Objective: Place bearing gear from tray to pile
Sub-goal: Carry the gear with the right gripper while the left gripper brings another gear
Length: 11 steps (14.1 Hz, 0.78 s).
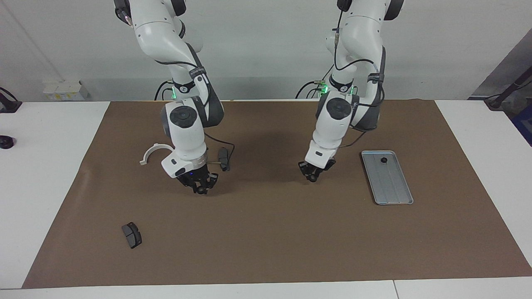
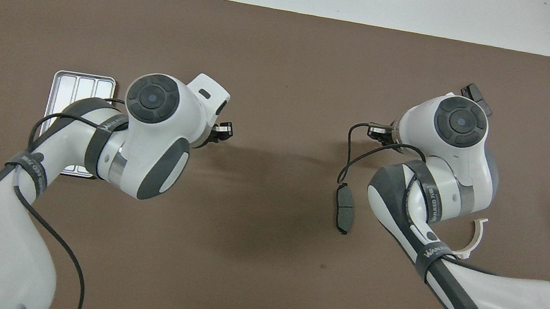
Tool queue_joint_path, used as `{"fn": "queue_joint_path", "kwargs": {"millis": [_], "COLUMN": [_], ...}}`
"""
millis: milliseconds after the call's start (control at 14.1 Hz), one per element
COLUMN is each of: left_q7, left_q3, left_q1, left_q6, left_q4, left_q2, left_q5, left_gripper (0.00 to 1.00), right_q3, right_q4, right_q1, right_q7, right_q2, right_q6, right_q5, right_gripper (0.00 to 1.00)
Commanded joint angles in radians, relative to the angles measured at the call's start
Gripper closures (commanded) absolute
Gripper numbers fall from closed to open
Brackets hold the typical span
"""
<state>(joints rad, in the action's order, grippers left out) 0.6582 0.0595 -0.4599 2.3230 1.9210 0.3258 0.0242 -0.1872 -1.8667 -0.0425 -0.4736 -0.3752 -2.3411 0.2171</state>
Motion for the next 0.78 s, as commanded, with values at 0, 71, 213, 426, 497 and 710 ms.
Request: {"fn": "queue_joint_path", "kwargs": {"millis": [0,71,213,426,497,710], "left_q7": [0.060,0.060,0.058,-0.001,-0.020,-0.075], "left_q3": [-0.021,-0.021,-0.024,-0.023,-0.023,-0.020], "left_q1": [-0.098,-0.117,-0.123,-0.057,-0.024,0.108], "left_q6": [0.070,0.096,0.090,0.085,0.085,0.020], "left_q4": [0.053,0.081,0.096,0.049,0.040,-0.008], "left_q2": [-0.002,-0.005,-0.010,-0.001,-0.004,-0.014], "left_q5": [-0.004,-0.004,-0.010,-0.015,-0.014,-0.012], "left_gripper": [1.00,0.85,0.09,0.08,0.13,0.25], "right_q3": [-0.017,-0.017,-0.018,-0.018,-0.018,-0.017], "right_q4": [-0.065,-0.071,-0.083,-0.091,-0.092,-0.092], "right_q1": [0.088,0.122,0.186,0.239,0.248,0.274], "right_q7": [0.082,0.126,0.206,0.259,0.268,0.276], "right_q2": [0.035,0.035,0.035,0.029,0.025,0.024], "right_q6": [-0.037,-0.041,-0.063,-0.084,-0.084,-0.084], "right_q5": [0.007,0.007,0.005,-0.034,-0.056,-0.062], "right_gripper": [1.00,1.00,1.00,1.00,1.00,0.78]}}
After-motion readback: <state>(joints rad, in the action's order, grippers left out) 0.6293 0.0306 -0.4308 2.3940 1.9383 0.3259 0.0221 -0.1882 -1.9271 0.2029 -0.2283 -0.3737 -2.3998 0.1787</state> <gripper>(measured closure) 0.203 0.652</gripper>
